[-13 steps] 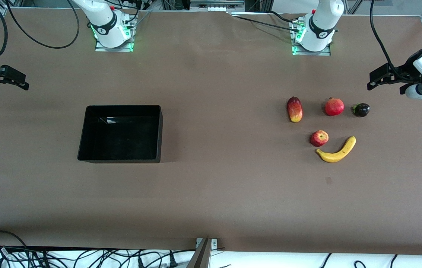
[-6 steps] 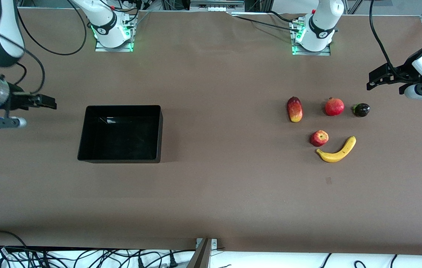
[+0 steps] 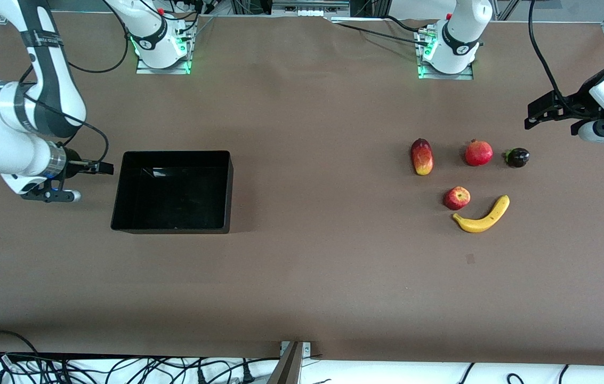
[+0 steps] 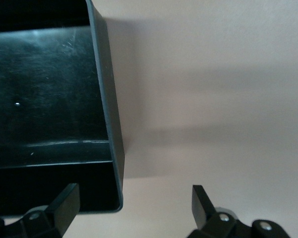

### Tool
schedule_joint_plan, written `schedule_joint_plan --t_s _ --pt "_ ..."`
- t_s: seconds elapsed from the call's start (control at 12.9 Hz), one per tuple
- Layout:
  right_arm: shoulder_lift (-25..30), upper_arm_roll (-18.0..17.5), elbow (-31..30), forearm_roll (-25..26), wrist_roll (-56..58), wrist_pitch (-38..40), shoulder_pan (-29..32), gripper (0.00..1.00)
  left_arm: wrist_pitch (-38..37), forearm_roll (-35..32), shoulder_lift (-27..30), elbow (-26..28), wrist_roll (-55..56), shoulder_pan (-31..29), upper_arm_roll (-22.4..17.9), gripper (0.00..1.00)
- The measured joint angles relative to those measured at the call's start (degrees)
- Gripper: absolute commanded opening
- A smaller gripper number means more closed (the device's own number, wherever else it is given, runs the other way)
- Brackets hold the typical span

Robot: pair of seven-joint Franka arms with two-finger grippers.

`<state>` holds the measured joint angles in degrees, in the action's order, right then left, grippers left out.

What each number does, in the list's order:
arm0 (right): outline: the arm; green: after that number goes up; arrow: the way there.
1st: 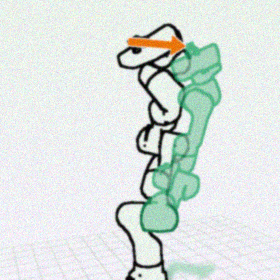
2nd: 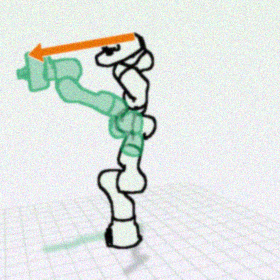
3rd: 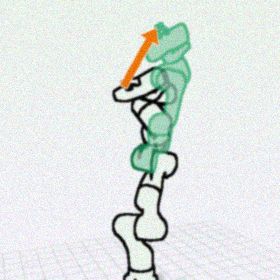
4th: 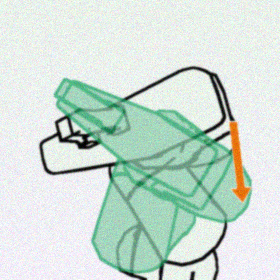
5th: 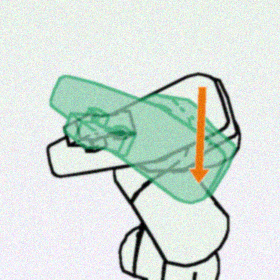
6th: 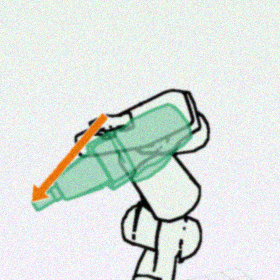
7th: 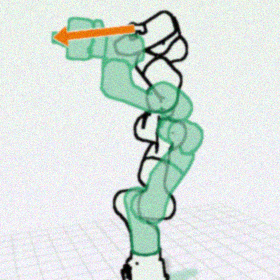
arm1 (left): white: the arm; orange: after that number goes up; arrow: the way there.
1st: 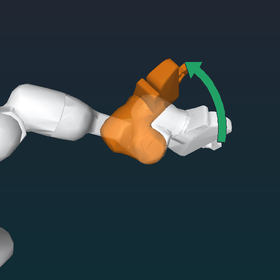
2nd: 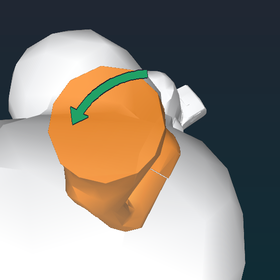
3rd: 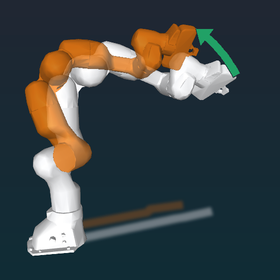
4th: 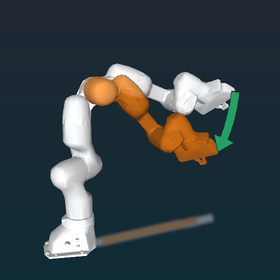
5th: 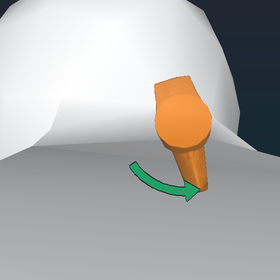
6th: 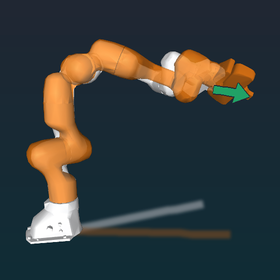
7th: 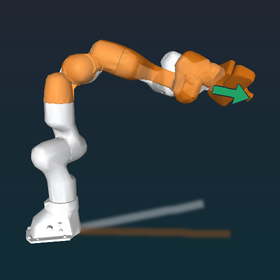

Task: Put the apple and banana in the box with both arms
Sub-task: 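Reach the right gripper down and grip the black box's rim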

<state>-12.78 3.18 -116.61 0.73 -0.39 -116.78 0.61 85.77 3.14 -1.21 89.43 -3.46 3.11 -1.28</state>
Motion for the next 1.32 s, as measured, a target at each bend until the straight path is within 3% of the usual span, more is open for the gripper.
schedule_joint_plan --t_s 0.31,0.7,0.93,1.32 --pt "2.0 0.0 -8.1 0.0 -0.3 -8.4 0.0 1.00 -0.1 0.0 0.0 0.0 0.0 0.0 0.0 1.00" --pt "1.6 0.0 -9.2 -0.1 -0.4 -11.0 0.0 0.97 -0.1 0.0 0.0 0.0 0.0 0.0 0.0 1.00" --pt "-0.2 -0.4 -9.4 -0.1 -0.4 -13.6 -0.1 0.68 -0.1 0.0 0.0 0.0 0.0 0.0 0.0 1.00" --pt "-2.5 -0.8 -9.4 -0.3 -0.4 -14.2 -0.3 0.05 -0.1 0.0 0.0 0.0 0.0 0.0 0.0 1.00"
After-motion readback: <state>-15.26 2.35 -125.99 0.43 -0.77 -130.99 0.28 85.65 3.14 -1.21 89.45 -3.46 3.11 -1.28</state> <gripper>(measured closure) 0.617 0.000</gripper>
